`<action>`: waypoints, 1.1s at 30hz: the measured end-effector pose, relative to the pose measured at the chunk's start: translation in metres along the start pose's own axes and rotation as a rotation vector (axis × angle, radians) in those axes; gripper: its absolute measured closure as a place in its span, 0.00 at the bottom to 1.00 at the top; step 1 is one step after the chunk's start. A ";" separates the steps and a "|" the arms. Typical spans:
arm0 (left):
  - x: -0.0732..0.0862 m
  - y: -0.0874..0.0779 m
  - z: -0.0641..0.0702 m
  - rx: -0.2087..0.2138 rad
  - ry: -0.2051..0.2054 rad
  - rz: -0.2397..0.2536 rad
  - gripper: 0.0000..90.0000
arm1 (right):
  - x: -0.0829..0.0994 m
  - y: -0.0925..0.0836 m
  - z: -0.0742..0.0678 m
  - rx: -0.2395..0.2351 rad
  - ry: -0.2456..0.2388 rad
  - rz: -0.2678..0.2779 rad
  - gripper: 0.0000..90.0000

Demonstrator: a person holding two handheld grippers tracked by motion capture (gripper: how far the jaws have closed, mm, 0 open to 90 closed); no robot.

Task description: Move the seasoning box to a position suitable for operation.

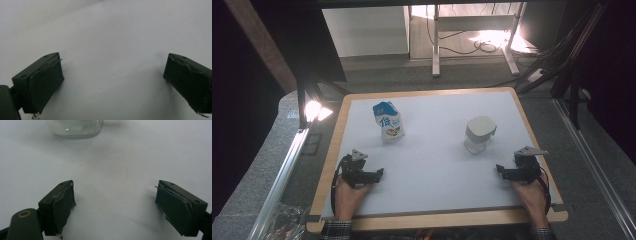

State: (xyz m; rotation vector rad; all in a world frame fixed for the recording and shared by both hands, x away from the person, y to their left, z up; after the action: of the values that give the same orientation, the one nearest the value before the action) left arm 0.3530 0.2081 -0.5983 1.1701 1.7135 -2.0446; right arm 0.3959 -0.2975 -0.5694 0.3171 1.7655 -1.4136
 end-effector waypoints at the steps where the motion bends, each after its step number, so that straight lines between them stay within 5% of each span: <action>1: 0.000 0.000 0.000 0.000 0.000 0.000 0.02 | 0.000 0.000 0.000 0.000 0.000 0.000 0.18; 33: 0.000 -0.001 0.001 0.001 0.011 0.017 0.05 | 0.000 0.000 -0.001 0.007 0.010 -0.005 0.15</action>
State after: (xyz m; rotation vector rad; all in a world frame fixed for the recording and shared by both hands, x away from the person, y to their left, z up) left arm 0.3517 0.2072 -0.5975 1.1947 1.7020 -2.0328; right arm 0.3958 -0.2960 -0.5693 0.3240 1.7712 -1.4239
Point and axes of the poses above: each handheld gripper's, and its own axes: y roughly forward along the jaws, x roughly out of its underside, z roughly to its right, the point moved 6 cm from there along y, roughly forward along the jaws, and after that the axes turned 5 degrees about y, right-handed, at the moved point
